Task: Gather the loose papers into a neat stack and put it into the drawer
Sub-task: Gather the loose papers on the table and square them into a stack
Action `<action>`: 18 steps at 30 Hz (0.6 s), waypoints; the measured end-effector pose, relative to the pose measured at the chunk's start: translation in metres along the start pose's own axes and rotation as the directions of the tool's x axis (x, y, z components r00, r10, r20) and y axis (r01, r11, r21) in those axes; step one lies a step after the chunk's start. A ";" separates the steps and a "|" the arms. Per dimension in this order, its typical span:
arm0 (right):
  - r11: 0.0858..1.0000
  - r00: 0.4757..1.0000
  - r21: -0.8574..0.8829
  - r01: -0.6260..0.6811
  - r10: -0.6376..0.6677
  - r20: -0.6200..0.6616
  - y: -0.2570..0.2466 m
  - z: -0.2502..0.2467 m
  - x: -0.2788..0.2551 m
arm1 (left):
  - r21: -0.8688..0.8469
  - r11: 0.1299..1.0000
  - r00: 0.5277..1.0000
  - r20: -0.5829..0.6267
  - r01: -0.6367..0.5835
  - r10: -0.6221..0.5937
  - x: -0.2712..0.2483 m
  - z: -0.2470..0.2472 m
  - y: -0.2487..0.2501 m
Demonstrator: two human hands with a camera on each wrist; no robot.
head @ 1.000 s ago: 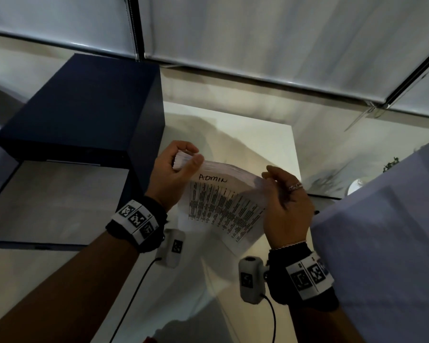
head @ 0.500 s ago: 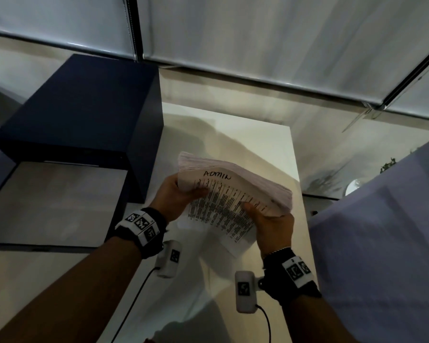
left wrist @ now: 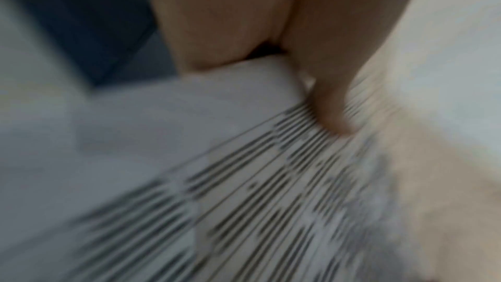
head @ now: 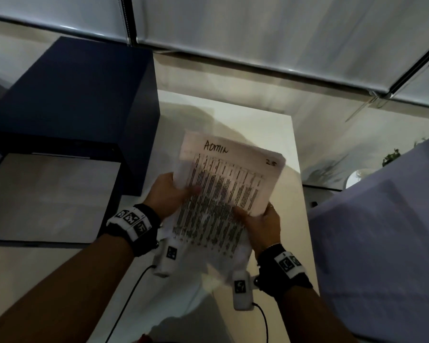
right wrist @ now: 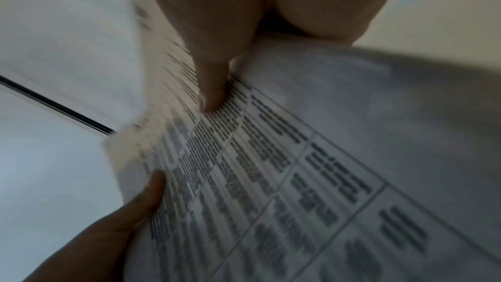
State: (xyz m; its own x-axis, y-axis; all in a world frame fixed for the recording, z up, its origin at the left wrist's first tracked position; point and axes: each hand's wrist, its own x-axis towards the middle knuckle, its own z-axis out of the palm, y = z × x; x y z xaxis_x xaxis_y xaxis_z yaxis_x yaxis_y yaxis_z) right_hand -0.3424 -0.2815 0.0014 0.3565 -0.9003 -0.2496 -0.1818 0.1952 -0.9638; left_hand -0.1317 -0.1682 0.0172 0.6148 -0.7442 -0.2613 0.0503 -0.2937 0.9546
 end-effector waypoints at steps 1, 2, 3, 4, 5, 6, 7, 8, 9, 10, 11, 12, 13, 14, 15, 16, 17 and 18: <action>0.997 0.999 -0.068 -0.033 0.033 0.011 0.012 0.002 0.003 | 0.031 0.997 0.997 0.005 0.072 -0.072 0.004 0.001 -0.014; 0.985 0.997 -0.159 -0.066 0.072 0.029 0.024 0.003 0.004 | 0.078 0.986 0.988 0.004 0.151 -0.151 0.006 0.003 -0.031; 0.962 0.990 -0.247 -0.116 0.131 0.046 0.040 0.006 0.004 | 0.129 0.965 0.973 -0.004 0.228 -0.229 0.008 0.005 -0.051; 0.936 0.978 -0.305 -0.174 0.200 0.056 0.053 0.009 0.003 | 0.187 0.937 0.954 -0.009 0.295 -0.299 0.008 0.008 -0.068; 0.913 0.963 -0.337 -0.231 0.265 0.057 0.064 0.012 0.002 | 0.233 0.906 0.933 -0.020 0.354 -0.359 0.009 0.010 -0.085; 0.893 0.947 -0.360 -0.272 0.314 0.063 0.073 0.015 0.001 | 0.260 0.879 0.914 -0.038 0.400 -0.405 0.007 0.012 -0.098; 0.880 0.939 -0.378 -0.288 0.337 0.067 0.078 0.018 0.001 | 0.266 0.864 0.902 -0.060 0.426 -0.427 0.007 0.014 -0.105; 0.869 0.937 -0.403 -0.287 0.341 0.069 0.080 0.020 0.001 | 0.264 0.857 0.896 -0.092 0.442 -0.434 0.006 0.014 -0.111; 0.861 0.938 -0.421 -0.285 0.341 0.063 0.083 0.020 0.002 | 0.265 0.854 0.895 -0.127 0.447 -0.429 0.006 0.014 -0.114; 0.857 0.937 -0.428 -0.289 0.344 0.056 0.083 0.021 0.002 | 0.270 0.848 0.890 -0.165 0.456 -0.425 0.005 0.014 -0.114; 0.854 0.934 -0.426 -0.300 0.353 0.050 0.087 0.023 0.002 | 0.271 0.844 0.884 -0.199 0.464 -0.422 0.003 0.015 -0.115; 0.857 0.934 -0.424 -0.295 0.351 0.061 0.086 0.025 0.001 | 0.268 0.838 0.877 -0.225 0.475 -0.425 0.001 0.019 -0.113; 0.864 0.937 -0.417 -0.282 0.341 0.074 0.089 0.029 -0.001 | 0.269 0.836 0.875 -0.233 0.478 -0.425 -0.001 0.024 -0.113; 0.871 0.941 -0.413 -0.265 0.328 0.086 0.089 0.032 -0.003 | 0.265 0.837 0.874 -0.228 0.479 -0.429 -0.005 0.030 -0.110; 0.871 0.939 -0.411 -0.268 0.332 0.093 0.090 0.034 -0.002 | 0.256 0.842 0.876 -0.226 0.475 -0.425 -0.007 0.034 -0.111; 0.866 0.937 -0.421 -0.268 0.337 0.097 0.090 0.034 -0.001 | 0.243 0.849 0.879 -0.220 0.469 -0.422 -0.009 0.034 -0.110; 0.853 0.931 -0.437 -0.284 0.355 0.088 0.090 0.031 0.001 | 0.226 0.855 0.880 -0.214 0.466 -0.423 -0.010 0.032 -0.110; 0.844 0.929 -0.443 -0.302 0.365 0.063 0.090 0.028 0.002 | 0.212 0.857 0.878 -0.213 0.470 -0.429 -0.011 0.028 -0.112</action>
State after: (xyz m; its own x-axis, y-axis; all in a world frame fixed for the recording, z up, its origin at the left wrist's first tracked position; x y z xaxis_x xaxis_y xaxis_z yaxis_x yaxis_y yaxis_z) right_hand -0.3327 -0.2552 -0.0881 0.3223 -0.7406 -0.5896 -0.6668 0.2645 -0.6967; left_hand -0.1664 -0.1444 -0.0905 0.6860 -0.3996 -0.6081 0.1651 -0.7284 0.6650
